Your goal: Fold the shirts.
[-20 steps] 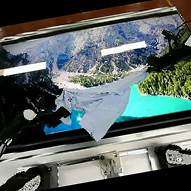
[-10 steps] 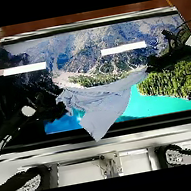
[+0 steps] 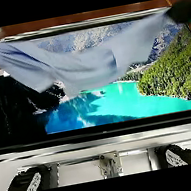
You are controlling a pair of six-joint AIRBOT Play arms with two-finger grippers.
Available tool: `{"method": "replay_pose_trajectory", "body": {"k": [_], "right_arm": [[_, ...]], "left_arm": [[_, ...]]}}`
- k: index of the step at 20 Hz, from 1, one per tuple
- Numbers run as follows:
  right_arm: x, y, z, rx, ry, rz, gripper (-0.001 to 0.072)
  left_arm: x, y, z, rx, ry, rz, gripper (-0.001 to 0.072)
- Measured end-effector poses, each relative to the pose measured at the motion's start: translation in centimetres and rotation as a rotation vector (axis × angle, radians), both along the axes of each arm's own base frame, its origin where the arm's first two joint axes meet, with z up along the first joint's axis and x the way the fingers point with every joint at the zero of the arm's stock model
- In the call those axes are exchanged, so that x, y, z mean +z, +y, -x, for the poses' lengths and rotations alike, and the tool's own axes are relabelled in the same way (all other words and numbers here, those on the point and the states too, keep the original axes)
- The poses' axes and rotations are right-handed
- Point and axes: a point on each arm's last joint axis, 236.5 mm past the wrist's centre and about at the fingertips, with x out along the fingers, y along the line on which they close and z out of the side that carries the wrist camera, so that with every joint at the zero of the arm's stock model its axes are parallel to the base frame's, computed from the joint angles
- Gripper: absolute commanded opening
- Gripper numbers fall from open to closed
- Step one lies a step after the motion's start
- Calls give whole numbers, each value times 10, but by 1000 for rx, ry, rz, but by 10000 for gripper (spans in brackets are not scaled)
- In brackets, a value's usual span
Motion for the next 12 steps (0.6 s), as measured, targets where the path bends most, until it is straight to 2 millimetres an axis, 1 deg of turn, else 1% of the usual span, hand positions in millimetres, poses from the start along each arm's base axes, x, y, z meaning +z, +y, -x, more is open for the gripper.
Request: {"method": "replay_pose_trajectory", "body": {"k": [1, 2, 3, 4, 5, 6, 7, 8, 10, 12], "right_arm": [[37, -3, 11, -31, -98, 5, 51], [71, -5, 25, -55, -187, 5, 51], [96, -4, 40, -69, -249, 2, 51], [112, -3, 53, -75, -287, 3, 51], [123, -1, 67, -76, -308, 6, 51], [129, 2, 80, -73, -317, 14, 51], [130, 4, 90, -70, -309, 23, 51], [127, 6, 97, -66, -287, 33, 51], [112, 7, 105, -60, -219, 57, 51], [85, 5, 106, -54, -107, 83, 51]], "left_arm": [[29, 10, 19, 37, -75, -14, 38], [52, 17, 38, 69, -136, -26, 38], [67, 22, 54, 95, -178, -41, 39], [74, 25, 65, 116, -195, -62, 39], [74, 27, 74, 129, -190, -88, 39], [71, 28, 83, 136, -177, -112, 39], [63, 29, 88, 144, -143, -142, 38], [54, 31, 91, 152, -105, -170, 39], [24, 37, 93, 163, -4, -231, 38], [-10, 39, 94, 155, 93, -272, 38]]}}
